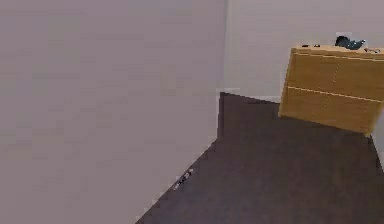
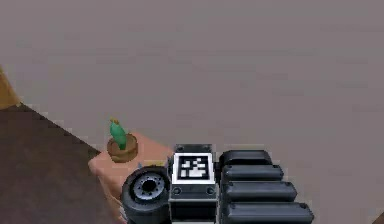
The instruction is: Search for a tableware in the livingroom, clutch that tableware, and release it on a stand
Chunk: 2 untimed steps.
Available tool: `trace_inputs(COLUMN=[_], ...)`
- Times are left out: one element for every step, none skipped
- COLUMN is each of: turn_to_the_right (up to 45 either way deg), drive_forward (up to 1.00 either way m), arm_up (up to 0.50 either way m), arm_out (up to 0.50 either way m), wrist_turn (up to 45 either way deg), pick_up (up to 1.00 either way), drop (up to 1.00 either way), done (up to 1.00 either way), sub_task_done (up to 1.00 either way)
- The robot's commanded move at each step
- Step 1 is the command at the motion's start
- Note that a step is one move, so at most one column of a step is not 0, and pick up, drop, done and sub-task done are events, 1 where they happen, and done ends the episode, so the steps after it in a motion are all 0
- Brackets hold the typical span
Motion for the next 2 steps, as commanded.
trace_inputs(turn_to_the_right=[-45.0, -24.0], drive_forward=[0.00, 0.00], arm_up=[0.00, 0.00], arm_out=[0.00, 0.00], wrist_turn=[0.0, 0.0], pick_up=[0.00, 0.00], drop=[0.00, 0.00], done=[0.00, 0.00], sub_task_done=[0.00, 0.00])
